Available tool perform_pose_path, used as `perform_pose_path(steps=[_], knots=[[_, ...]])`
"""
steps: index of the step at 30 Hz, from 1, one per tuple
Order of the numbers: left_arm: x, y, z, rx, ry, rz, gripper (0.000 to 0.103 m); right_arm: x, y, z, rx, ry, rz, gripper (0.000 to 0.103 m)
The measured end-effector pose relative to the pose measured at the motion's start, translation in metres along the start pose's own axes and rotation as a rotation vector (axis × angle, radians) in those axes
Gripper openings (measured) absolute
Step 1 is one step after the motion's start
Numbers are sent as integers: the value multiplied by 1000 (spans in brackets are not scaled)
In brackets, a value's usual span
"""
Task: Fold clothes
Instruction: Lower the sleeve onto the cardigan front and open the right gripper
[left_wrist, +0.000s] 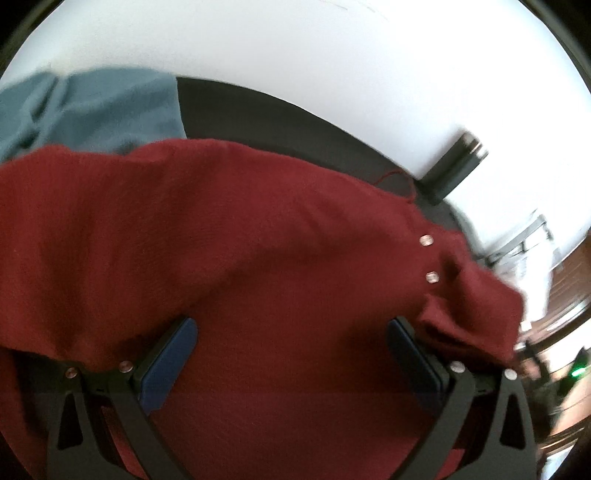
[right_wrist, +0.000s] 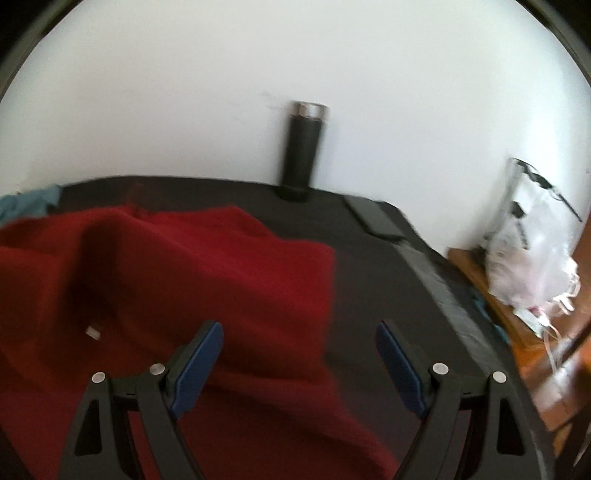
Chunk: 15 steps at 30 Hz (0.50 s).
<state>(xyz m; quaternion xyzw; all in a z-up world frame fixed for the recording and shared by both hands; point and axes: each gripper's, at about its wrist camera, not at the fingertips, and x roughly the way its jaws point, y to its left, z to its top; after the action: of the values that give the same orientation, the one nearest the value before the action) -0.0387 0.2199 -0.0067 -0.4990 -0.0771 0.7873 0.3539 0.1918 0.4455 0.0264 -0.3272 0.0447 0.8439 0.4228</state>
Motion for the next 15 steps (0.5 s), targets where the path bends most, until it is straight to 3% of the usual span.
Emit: perform_pose_path(steps=[1,5,10,13,15], knots=[[-2,4,1,-38,15,-54,103,0,-5,-3,2,5,-12,86],[-4,6,0,-81,52,-154,103,3,-13,-9,-37,21,24,86],[3,-15,-8,26,57,-124,103,14,18,-12,-231,68,69,86],[10,-32,-12,121,43,-60,103,28,35,-13,-307,77,-44,86],[15,-38,-12,152,42,-28,103,34,25,-10,-256,68,-112,86]])
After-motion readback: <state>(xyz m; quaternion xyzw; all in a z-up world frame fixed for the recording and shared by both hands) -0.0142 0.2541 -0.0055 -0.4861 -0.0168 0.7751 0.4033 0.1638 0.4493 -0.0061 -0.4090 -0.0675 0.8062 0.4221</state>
